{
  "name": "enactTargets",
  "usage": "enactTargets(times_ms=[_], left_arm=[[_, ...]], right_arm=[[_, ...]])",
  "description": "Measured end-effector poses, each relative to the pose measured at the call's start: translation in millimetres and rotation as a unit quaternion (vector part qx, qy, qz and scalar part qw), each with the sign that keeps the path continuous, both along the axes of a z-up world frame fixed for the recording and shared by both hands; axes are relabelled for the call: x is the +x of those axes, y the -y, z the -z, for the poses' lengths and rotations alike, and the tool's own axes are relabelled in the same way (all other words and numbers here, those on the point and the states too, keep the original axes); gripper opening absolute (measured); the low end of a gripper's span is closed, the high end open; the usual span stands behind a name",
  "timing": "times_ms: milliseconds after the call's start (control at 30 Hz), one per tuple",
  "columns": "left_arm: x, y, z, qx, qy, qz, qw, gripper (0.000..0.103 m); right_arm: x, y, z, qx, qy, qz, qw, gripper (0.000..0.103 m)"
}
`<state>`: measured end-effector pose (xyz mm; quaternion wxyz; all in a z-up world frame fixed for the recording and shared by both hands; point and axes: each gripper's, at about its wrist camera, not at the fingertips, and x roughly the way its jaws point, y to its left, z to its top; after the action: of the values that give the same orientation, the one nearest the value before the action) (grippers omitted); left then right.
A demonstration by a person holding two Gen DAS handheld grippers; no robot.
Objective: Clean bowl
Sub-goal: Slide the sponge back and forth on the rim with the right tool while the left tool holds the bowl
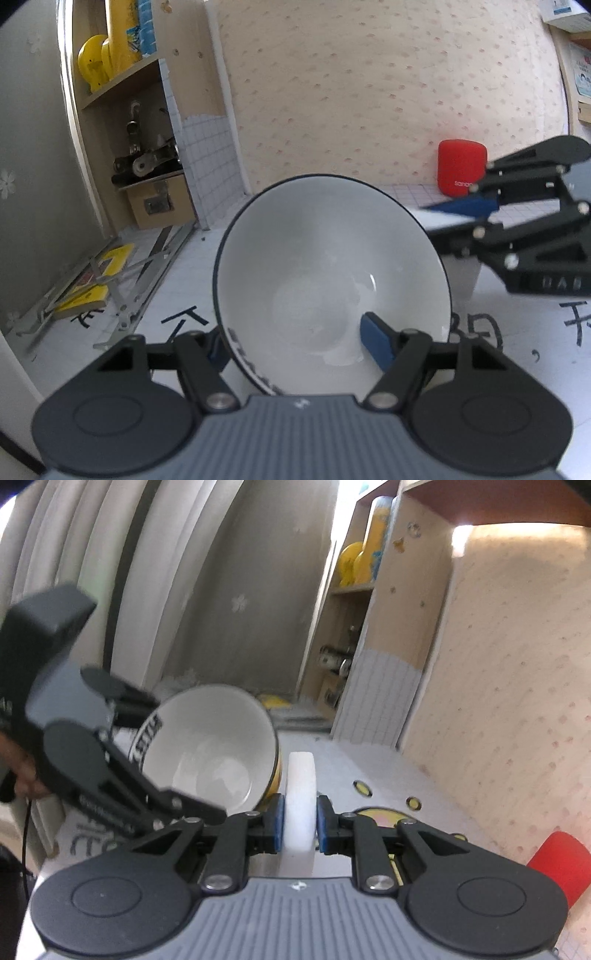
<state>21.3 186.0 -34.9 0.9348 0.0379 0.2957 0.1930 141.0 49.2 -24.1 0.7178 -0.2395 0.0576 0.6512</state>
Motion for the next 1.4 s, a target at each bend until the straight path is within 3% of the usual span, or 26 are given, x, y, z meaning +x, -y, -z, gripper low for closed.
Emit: enactTargets(times_ms=[167,300,667,900,1133,1400], left_arm=[[0.2,0.4,0.4,0.005,-0.004,0.006,1.0,0.071],[-1.5,1.5,1.7,0.001,-0.007,0.012,0.9999,0.069],[1.0,-7.4,-3.9,0.006,-0.003,0.005,1.0,0.072],[0.8,-6.7,0.0,0.004,-0.003,0.009,0.9999,0.073],[-2.1,-10.3,0.2,-0.012,0.003,0.014,0.9998,0.074],[-2.0,-8.1,0.3,-0.003,-0.002,0.018,0.9998,0.076]], right_arm=[[-1.0,-2.2,1.3,0.004,0.004,0.005,1.0,0.017],[2.6,4.9,-9.1,0.055,-0.014,0.013,0.998,0.017],[-4.7,-0.1,4.9,-0.012,0.005,-0.017,1.0,0.017],[-1.3,1.8,-5.2,0.053,-0.013,0.012,0.998,0.018],[-3.5,-4.8,1.1,0.018,-0.005,0.01,1.0,0.018],[-7.5,-10.7,6.6,-0.014,0.011,0.009,1.0,0.018]])
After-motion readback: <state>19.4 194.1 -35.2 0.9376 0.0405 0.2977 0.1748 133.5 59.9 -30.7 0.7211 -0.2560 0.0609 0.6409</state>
